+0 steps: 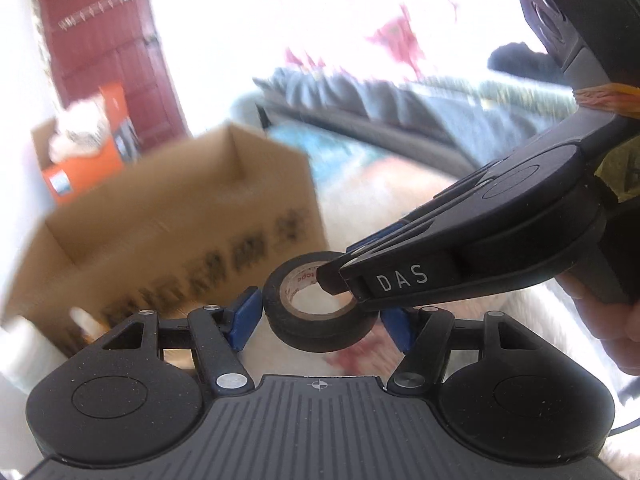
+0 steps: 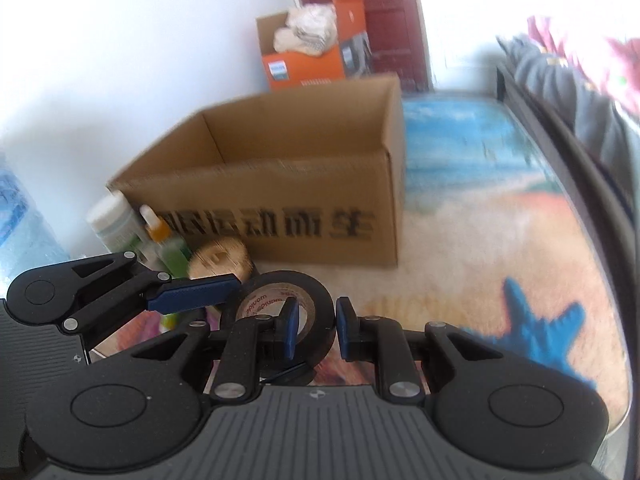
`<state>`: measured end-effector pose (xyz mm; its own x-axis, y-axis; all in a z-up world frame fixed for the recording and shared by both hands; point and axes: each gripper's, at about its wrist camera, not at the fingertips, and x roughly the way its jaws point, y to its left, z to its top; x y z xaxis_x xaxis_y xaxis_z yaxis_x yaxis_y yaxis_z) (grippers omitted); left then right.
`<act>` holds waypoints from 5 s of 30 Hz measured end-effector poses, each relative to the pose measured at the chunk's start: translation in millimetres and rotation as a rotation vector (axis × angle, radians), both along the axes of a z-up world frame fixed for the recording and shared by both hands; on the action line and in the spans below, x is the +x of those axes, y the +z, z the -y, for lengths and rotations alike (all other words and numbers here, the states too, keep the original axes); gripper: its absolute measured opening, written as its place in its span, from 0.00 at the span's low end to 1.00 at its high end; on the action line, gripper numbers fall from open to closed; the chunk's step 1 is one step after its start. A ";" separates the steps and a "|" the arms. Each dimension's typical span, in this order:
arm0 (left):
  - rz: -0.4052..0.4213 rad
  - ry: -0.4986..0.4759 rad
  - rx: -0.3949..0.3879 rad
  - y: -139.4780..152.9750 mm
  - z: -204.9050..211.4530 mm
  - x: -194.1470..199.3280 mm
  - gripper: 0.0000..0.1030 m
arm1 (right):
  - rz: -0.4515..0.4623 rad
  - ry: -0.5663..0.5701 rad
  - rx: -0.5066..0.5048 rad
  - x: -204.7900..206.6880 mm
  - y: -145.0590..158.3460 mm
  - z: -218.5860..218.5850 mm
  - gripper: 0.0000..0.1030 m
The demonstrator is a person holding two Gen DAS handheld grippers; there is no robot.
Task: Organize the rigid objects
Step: 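Grasp the tape roll rim with the right gripper and lift it, then lower the tape roll into the cardboard box and open the right gripper, then move the right gripper back to the green lip balm in the pink bowl, then grasp the green lip balm tube with the right gripper and lift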
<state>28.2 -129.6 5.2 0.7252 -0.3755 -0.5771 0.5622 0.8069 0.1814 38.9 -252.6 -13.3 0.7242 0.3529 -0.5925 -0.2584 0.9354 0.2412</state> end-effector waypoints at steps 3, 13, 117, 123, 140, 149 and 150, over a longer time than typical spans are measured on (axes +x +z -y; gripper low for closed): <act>0.082 0.034 -0.011 27.0 -15.4 2.1 0.63 | 0.085 0.050 -0.021 6.3 32.9 -16.0 0.21; 0.042 0.174 -0.001 72.2 -65.0 110.6 0.63 | 0.043 0.240 -0.038 138.2 86.7 -83.6 0.21; -0.317 0.088 -0.146 -38.5 -67.8 19.8 0.70 | -0.251 -0.056 0.308 22.8 -53.4 -4.6 0.35; -0.285 0.130 -0.195 -28.7 -84.7 26.1 0.61 | -0.192 0.020 0.316 29.5 -38.3 -14.0 0.35; -0.282 0.124 -0.284 -37.0 -99.6 47.5 0.20 | -0.185 0.177 0.210 52.8 -32.3 -56.4 0.32; -0.194 0.077 -0.254 -29.8 -94.1 32.1 0.18 | -0.167 0.171 0.300 44.8 -30.9 -41.7 0.30; -0.186 0.073 -0.252 -28.7 -93.4 30.6 0.18 | -0.165 0.168 0.309 44.4 -30.8 -39.5 0.30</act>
<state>58.8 -36.2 -23.5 0.6466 -0.4739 -0.5977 0.5056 0.8530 -0.1294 83.3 -213.2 -44.1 0.5453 0.6387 -0.5429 -0.3361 0.7599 0.5564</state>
